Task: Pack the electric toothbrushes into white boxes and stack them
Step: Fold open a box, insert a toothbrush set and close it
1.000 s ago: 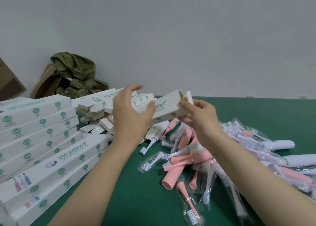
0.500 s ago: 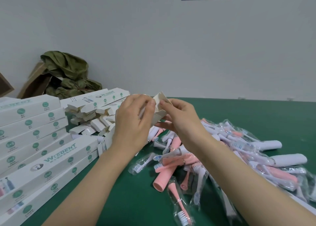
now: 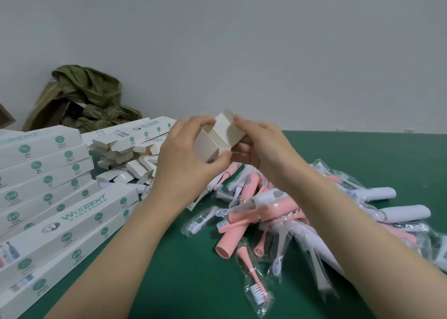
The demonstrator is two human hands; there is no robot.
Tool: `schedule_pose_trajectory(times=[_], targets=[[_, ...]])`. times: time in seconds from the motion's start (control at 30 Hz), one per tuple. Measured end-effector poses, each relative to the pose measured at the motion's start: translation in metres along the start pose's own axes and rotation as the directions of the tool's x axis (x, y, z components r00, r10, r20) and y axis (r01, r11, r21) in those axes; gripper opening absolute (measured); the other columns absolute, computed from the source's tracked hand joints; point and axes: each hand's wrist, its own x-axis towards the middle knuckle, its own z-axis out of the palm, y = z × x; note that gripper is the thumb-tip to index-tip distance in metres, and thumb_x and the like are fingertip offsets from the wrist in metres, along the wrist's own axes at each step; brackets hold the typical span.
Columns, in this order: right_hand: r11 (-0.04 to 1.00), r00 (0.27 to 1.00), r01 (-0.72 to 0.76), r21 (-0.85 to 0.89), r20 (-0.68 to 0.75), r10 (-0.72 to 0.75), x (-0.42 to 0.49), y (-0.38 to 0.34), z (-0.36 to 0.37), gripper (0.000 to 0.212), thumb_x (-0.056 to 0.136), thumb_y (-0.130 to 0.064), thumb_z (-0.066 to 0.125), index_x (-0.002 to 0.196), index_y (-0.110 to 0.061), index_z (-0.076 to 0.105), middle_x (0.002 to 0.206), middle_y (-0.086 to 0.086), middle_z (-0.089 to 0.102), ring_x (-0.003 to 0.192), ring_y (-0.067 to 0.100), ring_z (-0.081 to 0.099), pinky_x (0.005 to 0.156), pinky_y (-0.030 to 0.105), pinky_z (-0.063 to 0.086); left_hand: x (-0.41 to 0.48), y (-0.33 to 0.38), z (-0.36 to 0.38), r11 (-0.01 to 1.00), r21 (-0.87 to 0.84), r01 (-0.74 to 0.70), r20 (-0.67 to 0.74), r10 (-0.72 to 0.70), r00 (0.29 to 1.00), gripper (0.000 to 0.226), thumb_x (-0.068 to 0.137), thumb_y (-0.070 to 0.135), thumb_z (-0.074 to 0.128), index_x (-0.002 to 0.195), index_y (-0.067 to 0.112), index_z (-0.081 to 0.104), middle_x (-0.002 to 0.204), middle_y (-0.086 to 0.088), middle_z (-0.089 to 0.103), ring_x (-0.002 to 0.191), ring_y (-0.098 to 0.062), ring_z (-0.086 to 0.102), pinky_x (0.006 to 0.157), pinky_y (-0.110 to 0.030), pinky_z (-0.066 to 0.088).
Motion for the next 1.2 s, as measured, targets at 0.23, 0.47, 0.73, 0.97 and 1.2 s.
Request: schedule_pose_trajectory(times=[0.23,0.47,0.73,0.97,1.2], targets=[[0.599,0.995,0.04,-0.8,0.088,0.05,0.0,-0.005,-0.067,0.016,0.083,-0.004,0.065,0.076,-0.017,0.07,0.069,-0.011,0.069,0.063,-0.002,0.062,0.064,0.013,0.047,0.003,-0.01,-0.007,0.996,0.047,0.072,-0.139,-0.065,0.988,0.04,0.073,0.032,0.062,0.113,0.025,0.062,0.108,0.008,0.047,0.09,0.002,0.041,0.075,0.007,0.025],[-0.021,0.902,0.024,-0.999,0.013,0.432,0.0,0.021,-0.077,0.021,0.089,-0.017,0.059,0.095,-0.036,0.066,0.1,-0.012,0.067,0.094,0.015,0.063,0.086,0.031,0.052,0.002,-0.014,-0.003,0.992,0.055,0.111,-0.114,-0.104,0.988,0.041,0.073,0.037,0.061,0.113,0.03,0.061,0.108,0.009,0.045,0.09,0.001,0.042,0.076,-0.008,0.031],[0.05,0.96,0.049,-0.998,0.061,0.272,0.0,0.037,-0.084,0.031,0.099,-0.04,0.041,0.09,-0.012,0.052,0.078,-0.001,0.052,0.074,0.021,0.048,0.064,0.03,0.034,0.001,-0.013,-0.002,0.994,0.056,0.092,-0.108,-0.085,0.991,0.041,0.073,0.035,0.061,0.113,0.028,0.061,0.107,0.011,0.044,0.09,-0.002,0.044,0.078,-0.015,0.031],[0.619,0.986,0.001,-0.785,-0.102,-0.131,0.008,0.003,-0.087,0.012,0.08,-0.028,0.073,0.084,-0.019,0.066,0.059,-0.009,0.066,0.05,0.003,0.057,0.05,0.018,0.045,-0.008,-0.006,0.0,0.956,0.256,-0.142,-0.039,0.157,0.987,0.036,0.077,0.025,0.066,0.11,0.013,0.062,0.1,-0.006,0.051,0.085,-0.021,0.052,0.07,-0.03,0.042],[0.97,0.876,0.203,-0.135,-0.418,-0.241,0.017,-0.019,-0.073,0.008,0.091,-0.005,0.053,0.09,-0.009,0.06,0.082,0.006,0.061,0.057,0.01,0.062,0.066,0.02,0.052,-0.009,0.003,0.006,0.988,0.127,-0.083,-0.036,0.088,0.995,0.047,0.075,0.038,0.055,0.117,0.019,0.062,0.106,0.002,0.055,0.091,-0.006,0.049,0.076,-0.017,0.037]])
